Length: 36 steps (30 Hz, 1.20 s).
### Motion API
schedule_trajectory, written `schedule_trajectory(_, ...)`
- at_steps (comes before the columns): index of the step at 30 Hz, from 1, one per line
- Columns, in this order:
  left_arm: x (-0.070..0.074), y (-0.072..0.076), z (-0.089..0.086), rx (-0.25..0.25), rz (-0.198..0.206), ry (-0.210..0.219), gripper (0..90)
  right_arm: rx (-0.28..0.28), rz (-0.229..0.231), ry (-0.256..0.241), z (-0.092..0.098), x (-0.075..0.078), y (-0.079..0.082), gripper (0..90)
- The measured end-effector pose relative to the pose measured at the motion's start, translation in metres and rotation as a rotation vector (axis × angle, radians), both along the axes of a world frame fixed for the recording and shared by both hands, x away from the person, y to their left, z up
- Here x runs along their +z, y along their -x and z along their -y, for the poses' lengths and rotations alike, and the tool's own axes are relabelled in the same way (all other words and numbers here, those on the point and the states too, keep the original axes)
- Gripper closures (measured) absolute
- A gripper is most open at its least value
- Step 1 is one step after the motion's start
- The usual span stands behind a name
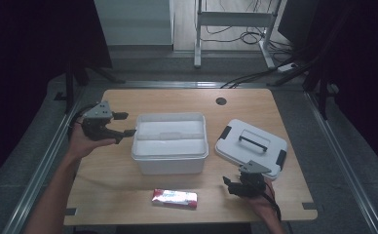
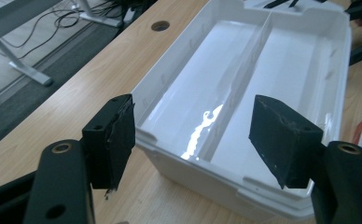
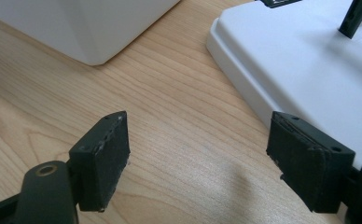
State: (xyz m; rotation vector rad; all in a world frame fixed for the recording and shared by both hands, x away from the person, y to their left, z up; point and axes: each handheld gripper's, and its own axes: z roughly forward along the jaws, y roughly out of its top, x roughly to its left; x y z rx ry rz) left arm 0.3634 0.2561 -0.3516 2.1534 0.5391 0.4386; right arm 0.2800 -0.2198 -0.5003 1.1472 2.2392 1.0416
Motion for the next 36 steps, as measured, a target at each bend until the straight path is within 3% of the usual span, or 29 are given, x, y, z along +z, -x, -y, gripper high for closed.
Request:
schedule_trajectory(6,0.005,-0.004,0.002,-0.041,-0.021,-0.005,33.3,0.001,-0.007,0.004,0.0,-0.001,-0.001,20.8)
schedule_trajectory(10,0.011,-0.006,0.006,-0.065,-0.007,-0.022,35.2,0.001,-0.006,0.01,-0.002,-0.002,0.0,21.4)
schedule_trajectory(14,0.017,-0.008,0.012,-0.09,-0.018,-0.051,36.5,0.001,-0.003,0.011,-0.001,-0.002,-0.001,21.5)
schedule_trajectory(20,0.023,-0.016,0.031,-0.16,-0.061,-0.122,39.7,-0.002,-0.001,0.015,-0.001,-0.003,-0.001,22.0)
schedule_trajectory(23,0.024,-0.024,0.045,-0.198,-0.083,-0.201,41.4,-0.004,0.003,0.017,-0.001,-0.004,-0.002,22.2)
schedule_trajectory(26,0.025,-0.028,0.05,-0.205,-0.092,-0.235,43.9,-0.005,0.003,0.016,0.0,-0.004,-0.002,22.3)
schedule_trajectory(27,0.025,-0.031,0.055,-0.213,-0.099,-0.266,44.5,-0.007,0.001,0.018,0.001,-0.005,-0.002,22.4)
schedule_trajectory(28,0.025,-0.031,0.055,-0.213,-0.099,-0.266,44.9,-0.007,0.001,0.018,0.001,-0.005,-0.002,22.4)
schedule_trajectory(29,0.026,-0.032,0.061,-0.232,-0.106,-0.302,45.3,-0.008,-0.002,0.017,0.001,-0.005,-0.002,22.5)
schedule_trajectory(32,0.027,-0.034,0.067,-0.266,-0.119,-0.323,48.4,-0.005,-0.003,0.022,0.001,-0.006,-0.003,22.5)
schedule_trajectory(36,0.025,-0.037,0.072,-0.27,-0.13,-0.339,50.5,-0.002,-0.003,0.021,0.0,-0.006,-0.002,22.6)
